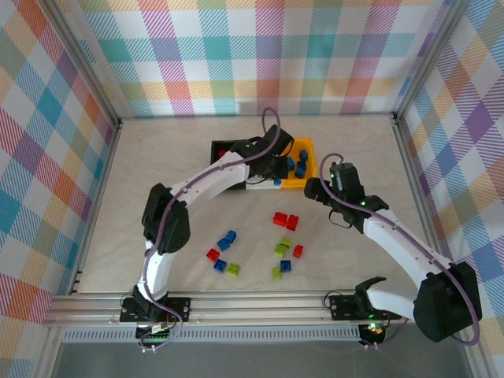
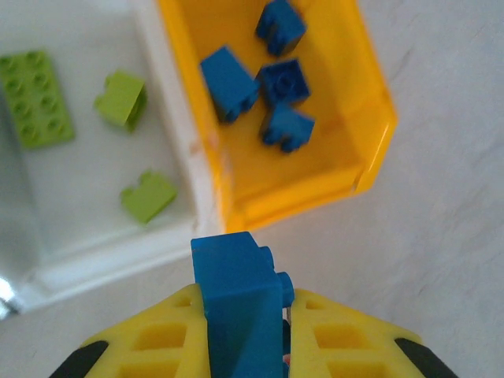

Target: Sort the legos into containers by color

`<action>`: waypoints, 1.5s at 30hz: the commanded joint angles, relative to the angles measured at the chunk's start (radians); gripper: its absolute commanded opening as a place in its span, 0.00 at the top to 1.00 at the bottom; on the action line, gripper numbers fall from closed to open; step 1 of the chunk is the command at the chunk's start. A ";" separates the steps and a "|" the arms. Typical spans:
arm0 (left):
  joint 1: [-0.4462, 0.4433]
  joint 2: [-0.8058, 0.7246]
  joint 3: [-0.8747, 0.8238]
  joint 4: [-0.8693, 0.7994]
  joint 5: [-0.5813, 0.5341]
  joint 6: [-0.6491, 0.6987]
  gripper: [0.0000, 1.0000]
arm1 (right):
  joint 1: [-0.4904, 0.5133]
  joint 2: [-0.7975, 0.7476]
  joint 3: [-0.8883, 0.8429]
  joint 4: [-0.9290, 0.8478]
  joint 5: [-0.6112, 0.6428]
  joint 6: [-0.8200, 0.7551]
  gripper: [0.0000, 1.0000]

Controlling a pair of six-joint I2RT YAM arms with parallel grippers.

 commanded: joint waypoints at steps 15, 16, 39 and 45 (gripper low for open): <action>0.021 0.377 0.515 0.019 -0.013 -0.042 0.37 | -0.007 -0.073 -0.043 -0.043 -0.033 -0.010 0.17; 0.021 0.371 0.517 0.018 -0.009 -0.049 0.30 | -0.006 -0.070 -0.042 -0.044 -0.042 -0.012 0.17; -0.004 -0.664 -0.740 0.238 -0.008 -0.114 0.00 | 0.141 0.209 0.036 -0.144 -0.222 -0.134 0.25; -0.001 -0.846 -0.922 0.173 -0.110 -0.154 0.00 | 0.212 0.336 0.059 -0.159 -0.176 -0.136 0.22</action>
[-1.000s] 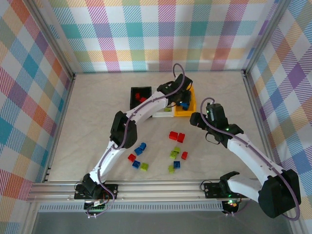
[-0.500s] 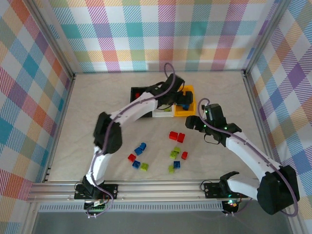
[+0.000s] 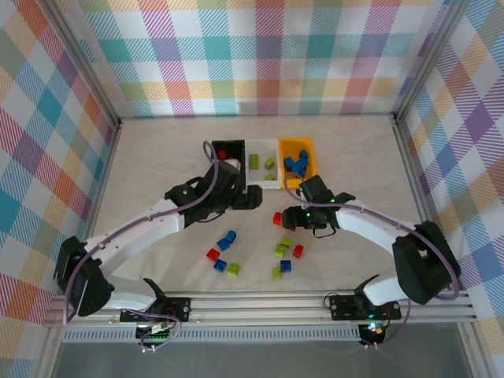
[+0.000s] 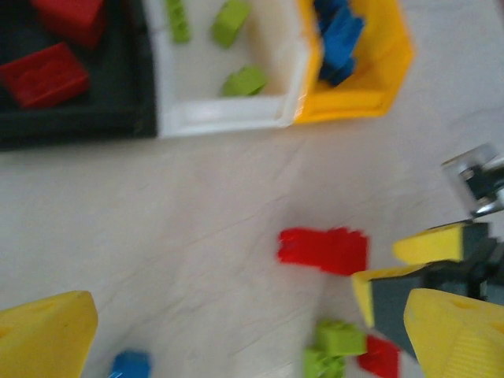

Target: Sort the legos into containers by color

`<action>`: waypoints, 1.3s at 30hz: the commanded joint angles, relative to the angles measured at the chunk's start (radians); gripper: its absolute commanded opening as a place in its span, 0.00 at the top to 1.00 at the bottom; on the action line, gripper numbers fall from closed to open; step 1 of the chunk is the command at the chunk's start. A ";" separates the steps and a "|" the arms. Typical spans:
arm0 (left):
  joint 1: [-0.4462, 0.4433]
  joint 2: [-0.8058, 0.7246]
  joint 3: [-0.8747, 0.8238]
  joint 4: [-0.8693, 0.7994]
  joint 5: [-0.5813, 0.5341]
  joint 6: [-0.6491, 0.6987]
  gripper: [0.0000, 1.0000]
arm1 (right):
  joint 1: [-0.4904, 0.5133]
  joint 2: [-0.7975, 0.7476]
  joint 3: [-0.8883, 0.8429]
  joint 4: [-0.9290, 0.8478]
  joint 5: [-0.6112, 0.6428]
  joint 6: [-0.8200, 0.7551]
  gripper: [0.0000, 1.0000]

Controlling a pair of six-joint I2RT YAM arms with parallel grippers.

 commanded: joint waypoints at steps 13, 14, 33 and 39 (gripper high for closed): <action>0.010 -0.118 -0.070 -0.094 -0.162 -0.025 0.00 | 0.051 0.168 0.098 0.022 0.086 0.011 0.32; 0.011 -0.122 -0.074 -0.095 -0.162 -0.026 0.00 | 0.050 0.177 0.102 0.022 0.085 0.011 0.34; 0.033 -0.154 -0.101 -0.126 -0.225 -0.034 0.00 | 0.061 -0.004 0.127 -0.053 0.063 -0.039 0.65; 0.035 -0.204 -0.135 -0.198 -0.312 -0.081 0.00 | 0.086 0.109 0.386 -0.036 -0.071 -0.068 0.65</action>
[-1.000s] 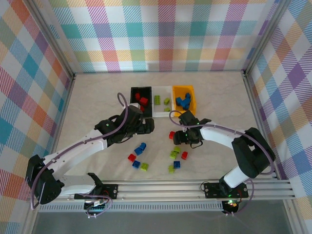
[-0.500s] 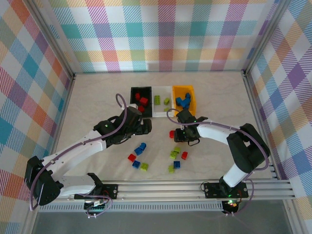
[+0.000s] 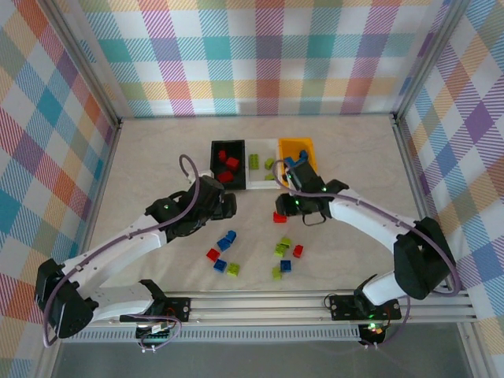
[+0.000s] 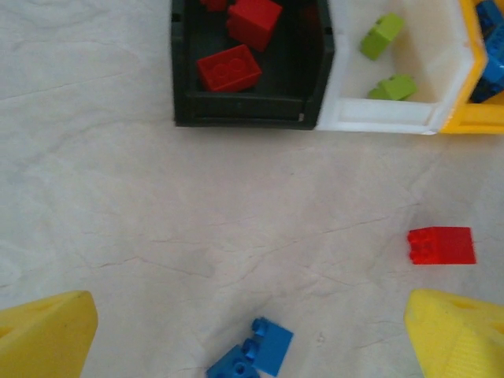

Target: Sort the legos into containers by color

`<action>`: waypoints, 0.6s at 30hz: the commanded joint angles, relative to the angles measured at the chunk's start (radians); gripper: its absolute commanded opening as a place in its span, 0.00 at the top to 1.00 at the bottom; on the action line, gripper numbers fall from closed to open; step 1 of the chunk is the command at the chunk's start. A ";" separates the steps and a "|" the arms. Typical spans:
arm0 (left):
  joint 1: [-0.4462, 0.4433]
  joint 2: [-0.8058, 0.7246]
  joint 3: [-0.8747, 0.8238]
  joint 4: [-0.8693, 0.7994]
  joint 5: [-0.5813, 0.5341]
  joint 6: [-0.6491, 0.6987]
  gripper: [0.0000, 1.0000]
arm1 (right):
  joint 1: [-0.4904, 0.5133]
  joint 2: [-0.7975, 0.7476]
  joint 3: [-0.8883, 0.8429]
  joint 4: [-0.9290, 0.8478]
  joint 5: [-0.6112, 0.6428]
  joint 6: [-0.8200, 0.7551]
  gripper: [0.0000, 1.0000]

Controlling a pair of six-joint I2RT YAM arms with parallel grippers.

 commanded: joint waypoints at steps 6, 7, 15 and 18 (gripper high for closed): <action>0.016 -0.051 -0.017 -0.142 -0.089 -0.045 0.00 | 0.023 0.387 0.481 0.044 -0.118 -0.018 0.64; 0.016 -0.054 -0.019 -0.153 -0.089 -0.048 0.00 | 0.023 0.441 0.549 0.031 -0.128 -0.016 0.64; 0.019 -0.071 -0.082 -0.135 -0.037 -0.052 0.00 | 0.025 0.781 1.018 -0.138 -0.069 -0.024 0.60; 0.019 -0.063 -0.087 -0.122 -0.012 -0.037 0.00 | 0.023 0.863 1.146 -0.195 -0.056 -0.012 0.48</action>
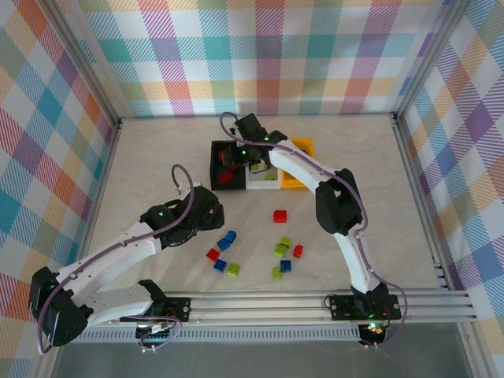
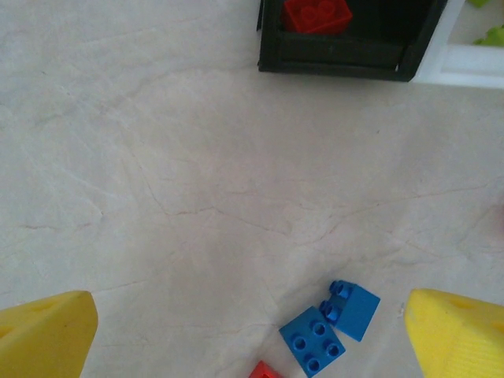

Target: Sort the legos into containers by color

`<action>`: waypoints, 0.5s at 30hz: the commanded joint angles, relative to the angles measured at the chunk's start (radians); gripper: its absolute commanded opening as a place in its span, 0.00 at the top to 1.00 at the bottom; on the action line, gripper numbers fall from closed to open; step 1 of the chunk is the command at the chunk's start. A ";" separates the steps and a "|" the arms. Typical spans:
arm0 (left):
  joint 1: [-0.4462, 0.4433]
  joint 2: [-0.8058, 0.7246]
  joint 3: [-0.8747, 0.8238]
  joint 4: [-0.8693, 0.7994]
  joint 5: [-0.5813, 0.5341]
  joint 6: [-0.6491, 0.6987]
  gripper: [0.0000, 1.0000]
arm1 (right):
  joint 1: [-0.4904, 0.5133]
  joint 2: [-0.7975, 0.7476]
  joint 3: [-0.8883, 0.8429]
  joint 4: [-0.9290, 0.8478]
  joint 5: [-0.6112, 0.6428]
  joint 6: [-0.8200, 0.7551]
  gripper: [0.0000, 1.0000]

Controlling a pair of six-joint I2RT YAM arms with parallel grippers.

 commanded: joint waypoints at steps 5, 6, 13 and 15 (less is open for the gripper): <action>0.009 0.010 0.002 0.001 0.051 0.012 0.00 | 0.004 0.022 0.123 -0.070 0.016 0.026 0.33; 0.010 0.012 0.006 0.004 0.057 0.012 0.00 | 0.003 -0.002 0.104 -0.056 0.023 0.027 0.32; 0.010 0.049 0.031 0.063 0.123 0.048 0.00 | -0.011 -0.271 -0.240 0.094 0.078 0.038 0.30; 0.009 0.078 0.046 0.092 0.151 0.062 0.00 | -0.020 -0.365 -0.370 0.134 0.087 0.049 0.30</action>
